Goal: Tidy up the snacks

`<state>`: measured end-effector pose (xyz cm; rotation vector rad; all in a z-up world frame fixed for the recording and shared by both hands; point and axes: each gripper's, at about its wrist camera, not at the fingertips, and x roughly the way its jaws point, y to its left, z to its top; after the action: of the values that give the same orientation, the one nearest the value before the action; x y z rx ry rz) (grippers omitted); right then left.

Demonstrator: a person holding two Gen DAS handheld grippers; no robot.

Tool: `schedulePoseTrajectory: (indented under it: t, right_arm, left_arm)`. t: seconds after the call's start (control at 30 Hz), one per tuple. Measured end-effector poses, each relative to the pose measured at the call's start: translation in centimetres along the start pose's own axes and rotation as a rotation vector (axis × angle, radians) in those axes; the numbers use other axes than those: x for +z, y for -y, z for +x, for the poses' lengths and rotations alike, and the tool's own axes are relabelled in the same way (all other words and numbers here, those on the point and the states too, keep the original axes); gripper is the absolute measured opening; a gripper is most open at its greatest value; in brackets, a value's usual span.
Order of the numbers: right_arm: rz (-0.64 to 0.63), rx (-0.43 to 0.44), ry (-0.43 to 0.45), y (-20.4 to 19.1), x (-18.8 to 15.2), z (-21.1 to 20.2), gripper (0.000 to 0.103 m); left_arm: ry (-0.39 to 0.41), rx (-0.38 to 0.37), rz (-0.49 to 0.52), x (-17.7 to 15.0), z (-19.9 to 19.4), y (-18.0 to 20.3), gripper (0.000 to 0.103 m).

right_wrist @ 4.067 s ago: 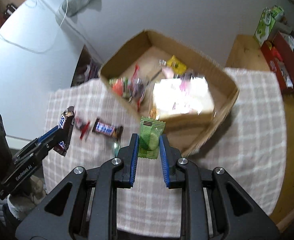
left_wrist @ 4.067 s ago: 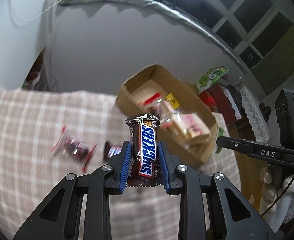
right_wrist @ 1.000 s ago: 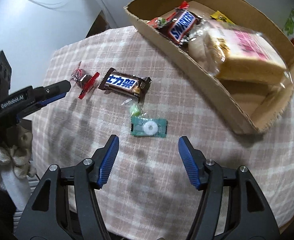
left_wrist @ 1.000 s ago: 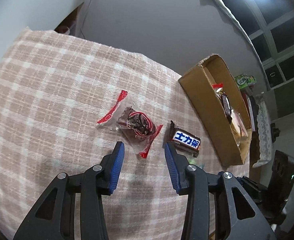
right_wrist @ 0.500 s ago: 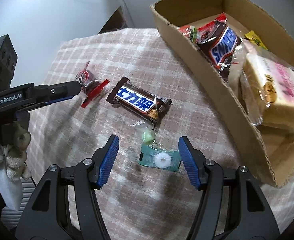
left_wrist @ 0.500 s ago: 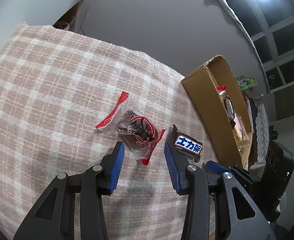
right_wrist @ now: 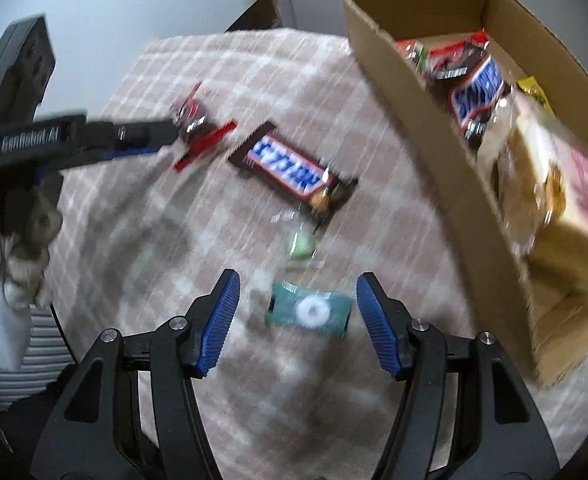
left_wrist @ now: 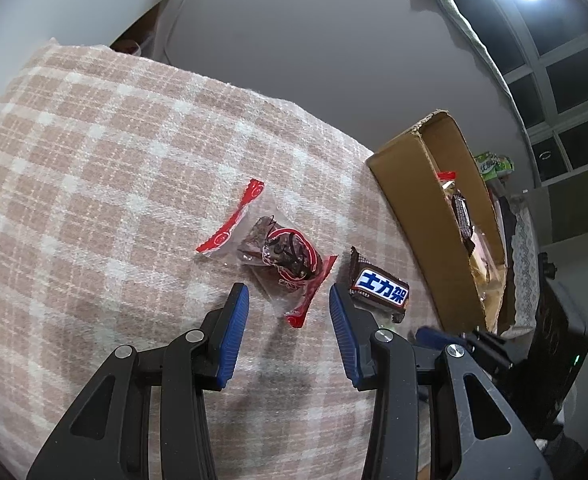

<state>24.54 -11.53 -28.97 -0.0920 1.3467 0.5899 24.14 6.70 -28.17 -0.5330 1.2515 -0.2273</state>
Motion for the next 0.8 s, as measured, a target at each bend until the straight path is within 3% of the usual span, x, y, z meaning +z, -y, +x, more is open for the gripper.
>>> schedulePoseTrajectory:
  t: [0.17,0.23,0.43,0.63,0.8]
  right_arm:
    - [-0.066,-0.010,-0.062,-0.6,0.2,1.7,0.065]
    - [-0.059,0.040,-0.090,-0.8,-0.2,1.8,0.064]
    - [-0.053,0.069,-0.106,-1.6,-1.8,1.8,0.064]
    - [-0.124,0.016,-0.102,-3.4,-3.0,2.1,0.064]
    - [-0.216,-0.086,-0.106,-5.4,-3.4,2.8,0.050]
  left_arm:
    - [-0.008,-0.015,-0.008,-0.2,0.3,0.1,0.040]
    - [-0.006,-0.018,-0.013,-0.1,0.3,0.1,0.040]
    - [-0.018,0.002,-0.005,0.9,1.2,0.5,0.040]
    - [-0.012,0.072,0.009,2.4,2.6,1.3,0.046]
    - [0.013,0.118,0.035,3.0,3.0,2.3,0.046]
